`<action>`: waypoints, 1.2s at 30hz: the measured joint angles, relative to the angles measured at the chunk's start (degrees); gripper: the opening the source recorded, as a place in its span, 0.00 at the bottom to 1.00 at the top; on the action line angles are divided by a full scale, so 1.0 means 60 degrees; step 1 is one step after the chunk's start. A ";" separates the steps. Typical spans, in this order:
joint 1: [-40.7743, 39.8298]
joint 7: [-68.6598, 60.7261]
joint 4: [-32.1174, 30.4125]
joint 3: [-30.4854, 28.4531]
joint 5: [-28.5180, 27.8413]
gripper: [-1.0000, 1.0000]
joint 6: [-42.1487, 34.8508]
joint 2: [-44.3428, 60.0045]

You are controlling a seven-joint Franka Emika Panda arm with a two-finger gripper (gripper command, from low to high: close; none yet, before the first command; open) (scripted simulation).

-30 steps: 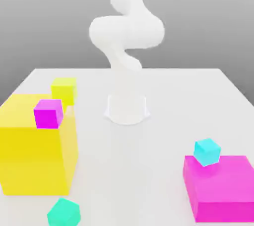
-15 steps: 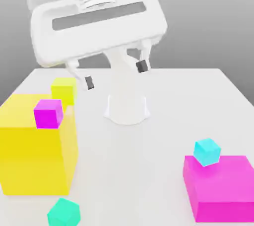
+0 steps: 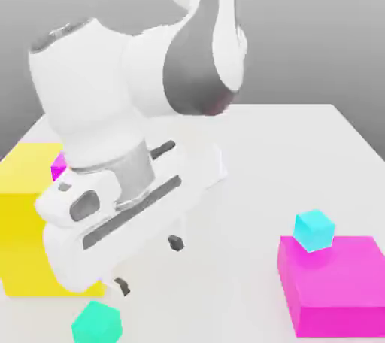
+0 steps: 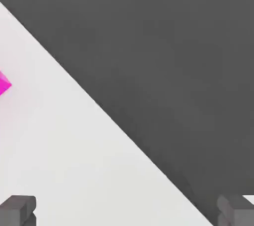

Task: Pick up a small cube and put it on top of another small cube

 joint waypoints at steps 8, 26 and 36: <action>-0.0300 -0.1798 -0.0244 -0.0176 -0.0894 0.50 0.1128 0.1109; -0.0934 -0.2967 -0.0121 0.0344 -0.0943 0.00 0.2457 0.2405; 0.0636 -0.1707 -0.1074 0.0666 -0.1691 0.00 0.0518 0.0595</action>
